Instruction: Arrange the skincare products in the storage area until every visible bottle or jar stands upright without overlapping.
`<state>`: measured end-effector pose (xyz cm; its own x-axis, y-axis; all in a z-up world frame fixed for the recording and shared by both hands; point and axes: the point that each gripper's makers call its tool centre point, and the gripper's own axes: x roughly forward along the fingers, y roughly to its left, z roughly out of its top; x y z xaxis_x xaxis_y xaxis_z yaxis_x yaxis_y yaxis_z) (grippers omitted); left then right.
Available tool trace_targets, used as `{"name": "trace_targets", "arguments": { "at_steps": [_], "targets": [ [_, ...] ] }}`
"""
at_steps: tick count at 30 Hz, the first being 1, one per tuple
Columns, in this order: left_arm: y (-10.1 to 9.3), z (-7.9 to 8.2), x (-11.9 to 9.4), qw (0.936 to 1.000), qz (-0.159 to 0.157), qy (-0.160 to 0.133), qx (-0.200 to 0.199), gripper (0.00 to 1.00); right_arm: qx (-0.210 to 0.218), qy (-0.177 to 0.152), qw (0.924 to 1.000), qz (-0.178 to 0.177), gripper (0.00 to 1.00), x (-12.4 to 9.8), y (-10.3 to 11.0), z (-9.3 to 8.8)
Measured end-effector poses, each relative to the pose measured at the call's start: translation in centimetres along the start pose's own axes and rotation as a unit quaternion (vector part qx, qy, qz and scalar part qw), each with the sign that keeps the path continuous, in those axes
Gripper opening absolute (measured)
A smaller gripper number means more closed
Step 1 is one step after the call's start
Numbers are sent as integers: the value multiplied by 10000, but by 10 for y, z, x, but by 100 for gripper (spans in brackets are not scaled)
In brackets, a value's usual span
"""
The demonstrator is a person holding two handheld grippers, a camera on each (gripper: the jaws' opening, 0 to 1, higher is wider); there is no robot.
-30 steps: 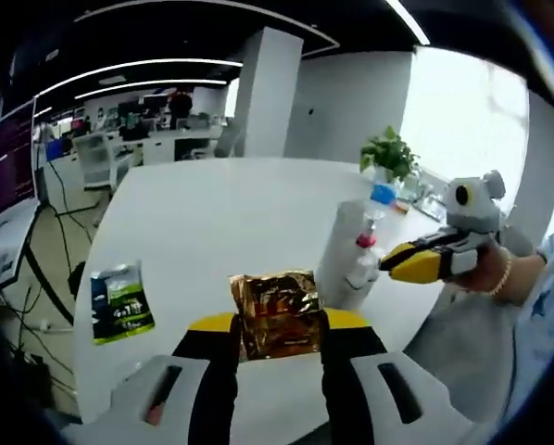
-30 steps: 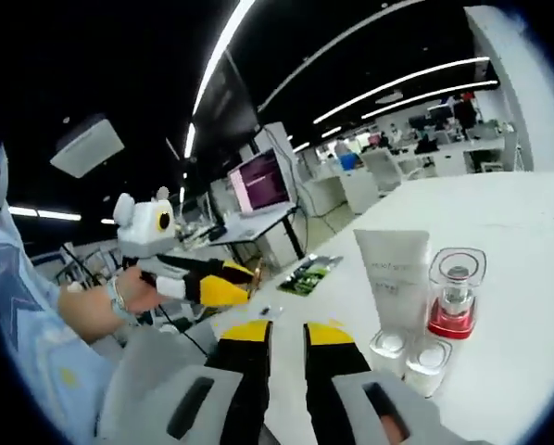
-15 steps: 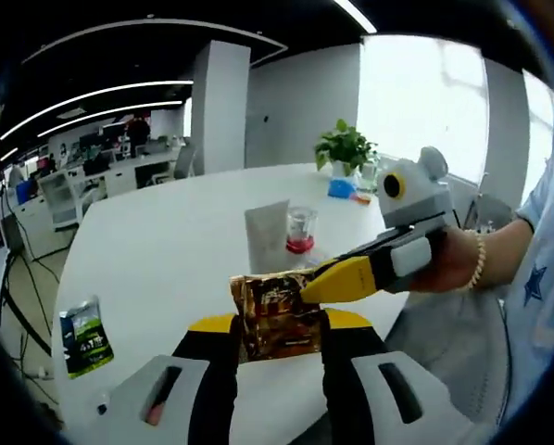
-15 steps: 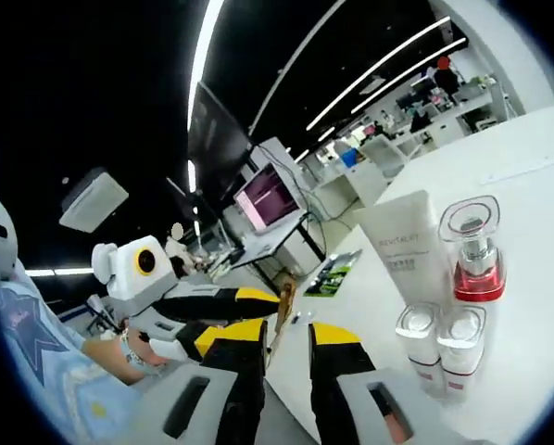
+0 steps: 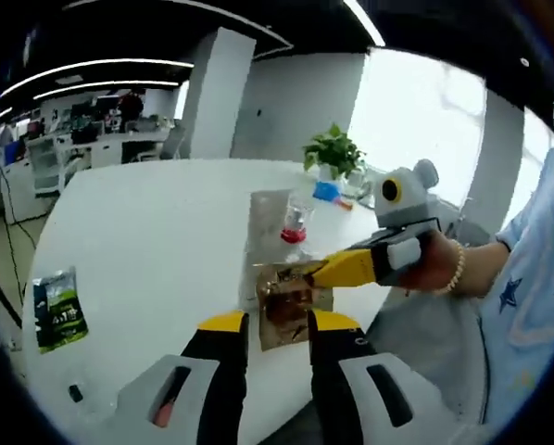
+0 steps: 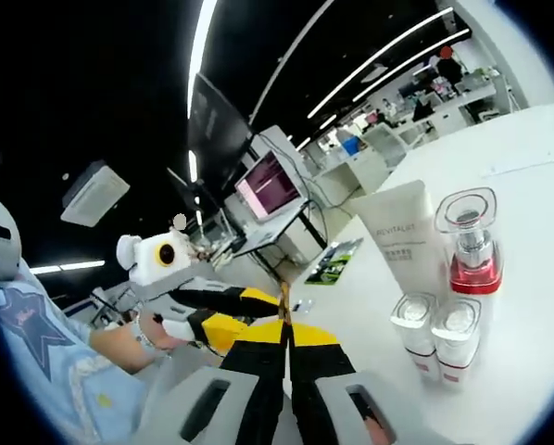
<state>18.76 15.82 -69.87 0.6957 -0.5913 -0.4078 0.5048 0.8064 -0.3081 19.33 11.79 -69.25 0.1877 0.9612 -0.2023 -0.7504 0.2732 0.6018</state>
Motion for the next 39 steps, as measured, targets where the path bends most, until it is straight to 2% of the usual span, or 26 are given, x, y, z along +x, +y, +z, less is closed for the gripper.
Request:
{"name": "trace_targets", "arguments": {
  "at_steps": [5,7,9,17,19,22,25,28,31,33,39],
  "targets": [
    [0,-5,0,9985,-341,76,-414,15,28,31,9999,163,0,1,6,-1],
    [-3,-7,0,9973,-469,134,-555,8,8,31,9998,172,0,1,6,-1],
    [1,-11,0,9974,-386,233,-562,0,8,44,9998,182,0,1,5,-1],
    [1,-10,-1,9946,-457,271,-894,0,15,71,9999,136,0,2,3,-2],
    [3,-7,-2,9942,-443,214,-956,0,39,47,9999,97,0,3,2,-2],
    [5,4,-3,9919,-469,-31,-1179,0,-56,-64,9999,-92,0,2,-5,2],
    [18,11,-6,9898,-265,-246,-1375,0,-278,-48,9990,-346,1,1,-12,2],
    [31,13,-7,9867,-124,-335,-1586,0,-222,19,9991,-357,4,2,-14,0],
    [50,13,-3,9817,243,-365,-1855,0,-247,143,9989,-359,2,4,-14,-5],
    [56,14,0,9791,313,-373,-1973,0,-301,226,9986,-371,0,5,-14,-8],
    [79,19,27,9747,581,-333,-2132,0,-382,448,9977,-332,0,7,-12,-16]
  ]
}}
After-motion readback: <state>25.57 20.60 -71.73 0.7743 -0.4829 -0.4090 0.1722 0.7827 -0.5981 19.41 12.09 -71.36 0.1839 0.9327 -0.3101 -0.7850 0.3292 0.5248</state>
